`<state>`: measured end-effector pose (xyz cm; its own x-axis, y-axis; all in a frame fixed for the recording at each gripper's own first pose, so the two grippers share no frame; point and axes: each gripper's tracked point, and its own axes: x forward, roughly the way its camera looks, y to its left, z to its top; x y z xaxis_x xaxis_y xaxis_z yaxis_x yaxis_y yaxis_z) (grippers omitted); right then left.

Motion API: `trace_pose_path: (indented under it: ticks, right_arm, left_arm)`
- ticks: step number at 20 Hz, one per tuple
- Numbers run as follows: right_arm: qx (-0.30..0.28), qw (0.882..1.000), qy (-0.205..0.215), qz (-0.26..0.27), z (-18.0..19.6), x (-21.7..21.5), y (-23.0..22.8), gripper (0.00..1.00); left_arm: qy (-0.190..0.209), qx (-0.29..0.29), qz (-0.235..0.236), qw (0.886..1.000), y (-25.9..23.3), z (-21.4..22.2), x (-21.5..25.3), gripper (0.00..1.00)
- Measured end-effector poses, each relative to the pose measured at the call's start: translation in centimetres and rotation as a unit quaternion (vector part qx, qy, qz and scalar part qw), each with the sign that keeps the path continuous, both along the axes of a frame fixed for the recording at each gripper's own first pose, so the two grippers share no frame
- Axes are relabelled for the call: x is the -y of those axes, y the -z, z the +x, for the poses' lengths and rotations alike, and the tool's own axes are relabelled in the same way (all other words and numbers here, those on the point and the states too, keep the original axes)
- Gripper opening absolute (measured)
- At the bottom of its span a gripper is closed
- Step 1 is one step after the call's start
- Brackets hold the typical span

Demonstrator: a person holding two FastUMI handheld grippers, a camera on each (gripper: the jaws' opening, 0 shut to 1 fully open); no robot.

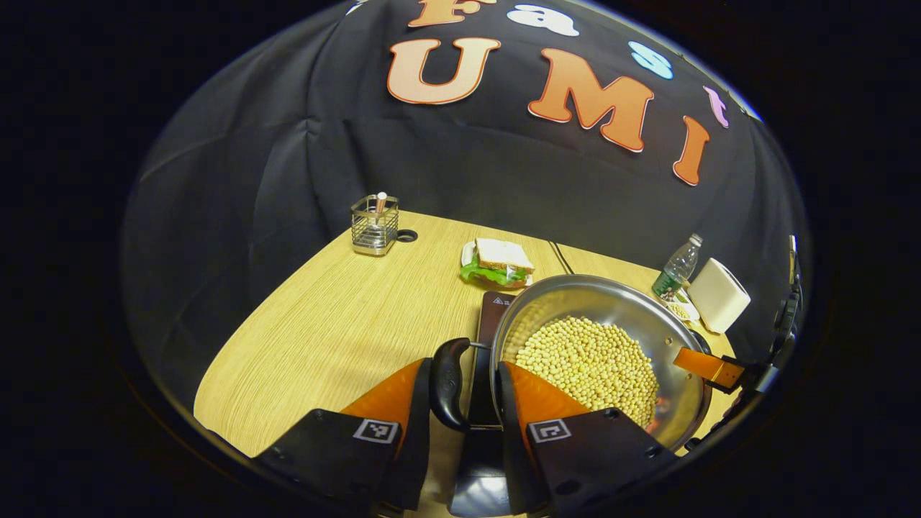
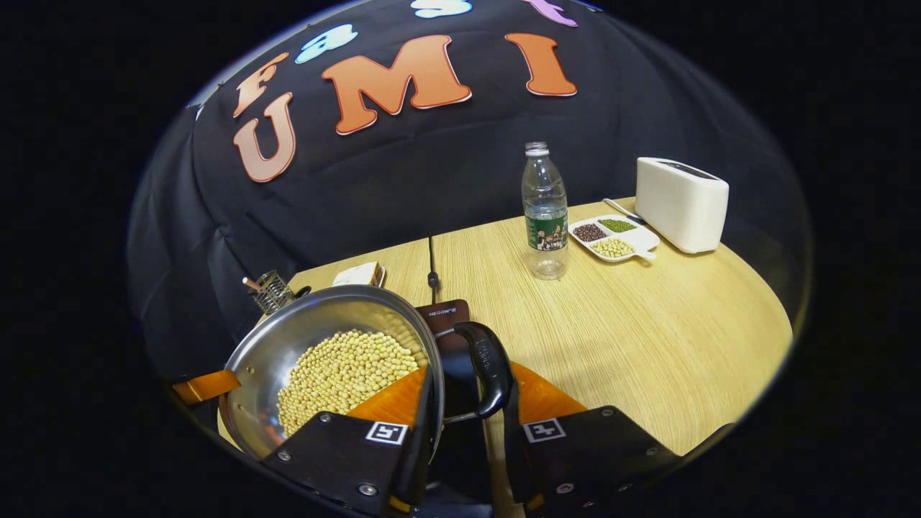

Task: First push the handle of the pot to place it horizontally, then grasp the pot with both hands and set it on the induction cooktop.

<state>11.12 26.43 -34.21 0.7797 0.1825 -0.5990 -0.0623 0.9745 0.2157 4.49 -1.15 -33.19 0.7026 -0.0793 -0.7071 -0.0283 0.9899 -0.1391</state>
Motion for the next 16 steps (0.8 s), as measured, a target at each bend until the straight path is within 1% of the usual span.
trace_pose_path:
  ticks: [1, 2, 3, 4, 5, 6, 7, 8, 9, 10, 12, 13, 14, 15, 16]
  right_arm:
    - [0.003, 1.000, -0.003, -0.005, 0.1, 0.0, -0.1, 0.46]
    - [0.003, 1.000, -0.004, -0.006, 0.0, 0.1, -0.1, 0.49]
    - [-0.004, 1.000, -0.004, -0.004, -0.1, 0.0, 0.2, 0.52]
    - [-0.008, 1.000, -0.005, 0.001, -0.2, -0.1, 0.4, 0.55]
    - [-0.010, 1.000, -0.006, 0.002, -0.2, -0.1, 0.4, 0.57]
    - [-0.011, 1.000, -0.010, 0.005, -0.2, -0.2, 0.4, 0.59]
    - [-0.014, 1.000, -0.018, 0.012, -0.5, -0.5, 0.3, 0.63]
    - [-0.015, 0.999, -0.024, 0.018, -0.7, -0.6, 0.1, 0.67]
    - [-0.010, 0.999, -0.027, 0.023, -0.6, -0.6, -0.4, 0.77]
    - [0.001, 0.999, -0.028, 0.027, -0.5, -0.4, -1.1, 0.86]
    - [0.027, 0.999, -0.030, 0.029, 0.0, 0.2, -2.9, 0.94]
    - [0.038, 0.999, -0.029, 0.024, 0.1, 0.9, -3.9, 0.94]
    - [0.050, 0.998, -0.027, 0.018, 0.2, 1.8, -5.0, 0.95]
    - [0.062, 0.998, -0.024, 0.014, 0.4, 2.7, -6.1, 0.95]
    - [0.073, 0.997, -0.021, 0.009, 0.7, 3.7, -7.4, 0.95]
  left_arm:
    - [0.002, 0.000, 0.003, 1.000, 0.0, 0.0, 0.0, 0.55]
    - [0.004, 0.003, 0.008, 1.000, -0.1, 0.0, 0.1, 0.53]
    - [0.004, 0.005, 0.013, 1.000, 0.0, 0.0, 0.0, 0.57]
    - [0.002, 0.007, 0.014, 1.000, -0.2, -0.1, -0.1, 0.57]
    - [-0.001, 0.009, 0.014, 1.000, -0.3, -0.2, -0.1, 0.63]
    - [-0.003, 0.020, 0.009, 1.000, -0.9, 0.0, -0.1, 0.60]
    - [-0.003, 0.036, 0.007, 0.999, -1.8, 0.2, -0.1, 0.63]
    - [0.000, 0.056, 0.005, 0.998, -3.0, 0.6, 0.1, 0.74]
    - [-0.004, 0.074, 0.018, 0.997, -4.0, 0.7, -0.2, 0.86]
    - [-0.003, 0.092, 0.032, 0.995, -5.5, 1.0, -0.1, 1.00]
    - [0.001, 0.123, 0.052, 0.991, -7.9, 1.8, -0.2, 0.98]
    - [0.004, 0.134, 0.053, 0.990, -9.1, 1.9, 0.3, 0.96]
    - [0.007, 0.144, 0.050, 0.988, -10.2, 2.2, 0.8, 1.00]
    - [0.011, 0.153, 0.048, 0.987, -11.4, 2.5, 1.6, 1.00]
    - [0.013, 0.164, 0.050, 0.985, -12.7, 2.8, 1.9, 0.98]
